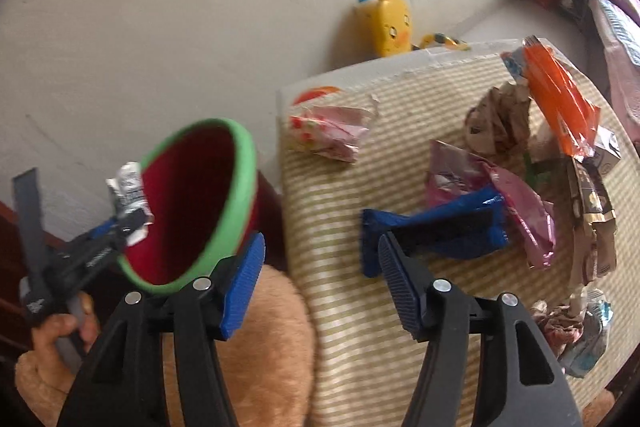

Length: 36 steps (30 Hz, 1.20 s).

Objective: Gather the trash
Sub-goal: 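Open the left gripper to drop the cup while the right drops the juice box into the bucket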

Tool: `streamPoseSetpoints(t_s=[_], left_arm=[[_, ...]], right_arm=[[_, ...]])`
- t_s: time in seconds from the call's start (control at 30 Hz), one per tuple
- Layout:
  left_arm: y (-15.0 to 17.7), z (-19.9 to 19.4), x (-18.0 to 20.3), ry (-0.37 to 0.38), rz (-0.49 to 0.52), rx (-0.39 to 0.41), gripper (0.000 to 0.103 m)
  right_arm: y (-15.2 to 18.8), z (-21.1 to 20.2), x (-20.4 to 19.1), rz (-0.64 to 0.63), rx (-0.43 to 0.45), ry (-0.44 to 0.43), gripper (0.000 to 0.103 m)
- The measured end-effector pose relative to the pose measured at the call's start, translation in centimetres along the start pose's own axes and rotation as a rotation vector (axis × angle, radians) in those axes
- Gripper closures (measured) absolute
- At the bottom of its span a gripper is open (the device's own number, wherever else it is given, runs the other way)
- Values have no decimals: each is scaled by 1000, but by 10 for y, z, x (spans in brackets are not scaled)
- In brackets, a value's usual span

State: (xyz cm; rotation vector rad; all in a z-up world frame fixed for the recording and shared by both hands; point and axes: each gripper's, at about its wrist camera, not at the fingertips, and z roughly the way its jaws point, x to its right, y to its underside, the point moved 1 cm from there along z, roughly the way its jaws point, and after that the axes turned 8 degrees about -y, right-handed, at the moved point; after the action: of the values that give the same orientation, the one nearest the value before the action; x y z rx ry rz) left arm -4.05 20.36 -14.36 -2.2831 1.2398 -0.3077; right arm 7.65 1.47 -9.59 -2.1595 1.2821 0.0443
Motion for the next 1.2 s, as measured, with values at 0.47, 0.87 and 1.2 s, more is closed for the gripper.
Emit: streamPoseSetpoints(t_s=[0.47,0.87,1.2], left_arm=[[2,6,4,16,8,-23,62],[6,23,-4,29,-17,-64,62],[5,24,-9,39,-33,-68,62]], right_arm=[[-66,130,-33,-530,-248,260,54],[-81,96,-38,-432,-130,147,87],[-90,151,-19,-480,-277,221,30]])
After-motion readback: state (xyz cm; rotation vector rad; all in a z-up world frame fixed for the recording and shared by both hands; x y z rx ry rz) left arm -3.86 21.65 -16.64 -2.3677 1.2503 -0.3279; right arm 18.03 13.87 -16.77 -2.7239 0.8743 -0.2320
